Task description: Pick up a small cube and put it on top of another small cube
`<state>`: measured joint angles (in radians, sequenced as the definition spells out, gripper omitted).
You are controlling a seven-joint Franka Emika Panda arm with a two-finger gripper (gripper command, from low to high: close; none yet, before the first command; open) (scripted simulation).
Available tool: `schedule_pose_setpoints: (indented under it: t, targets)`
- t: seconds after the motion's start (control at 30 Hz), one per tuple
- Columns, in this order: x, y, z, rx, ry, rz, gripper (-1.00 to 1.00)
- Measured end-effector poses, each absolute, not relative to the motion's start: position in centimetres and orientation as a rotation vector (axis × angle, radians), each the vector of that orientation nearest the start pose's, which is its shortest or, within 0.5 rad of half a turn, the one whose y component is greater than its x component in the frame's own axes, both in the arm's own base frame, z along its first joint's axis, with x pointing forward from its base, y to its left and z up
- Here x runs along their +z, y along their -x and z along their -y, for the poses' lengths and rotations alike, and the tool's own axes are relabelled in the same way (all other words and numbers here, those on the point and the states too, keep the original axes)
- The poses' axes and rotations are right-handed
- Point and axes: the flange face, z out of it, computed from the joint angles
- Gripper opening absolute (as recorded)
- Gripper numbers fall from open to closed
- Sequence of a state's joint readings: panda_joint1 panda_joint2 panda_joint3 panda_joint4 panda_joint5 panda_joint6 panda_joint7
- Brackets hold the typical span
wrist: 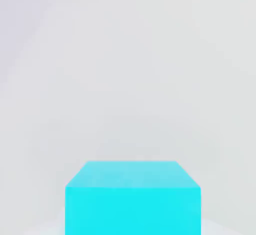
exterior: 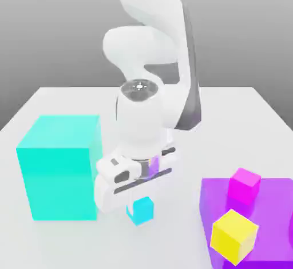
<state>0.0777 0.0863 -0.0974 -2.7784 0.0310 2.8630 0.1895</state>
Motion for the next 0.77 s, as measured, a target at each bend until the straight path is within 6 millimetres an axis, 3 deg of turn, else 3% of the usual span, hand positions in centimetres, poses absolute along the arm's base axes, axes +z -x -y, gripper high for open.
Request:
schedule_pose_setpoints:
  t: [0.3,0.53,0.63,0.67,0.77]
  targets:
    - [26.0,-46.9,-7.2,0.007,3.086,-0.562,-1.00]
    - [33.1,-51.4,-14.8,0.005,3.048,-0.745,-1.00]
    - [29.8,-51.9,-15.2,0.003,3.040,-0.780,-1.00]
    - [28.6,-51.9,-15.2,0.003,3.040,-0.783,1.00]
    - [28.6,-51.9,-15.2,0.003,3.040,-0.782,1.00]
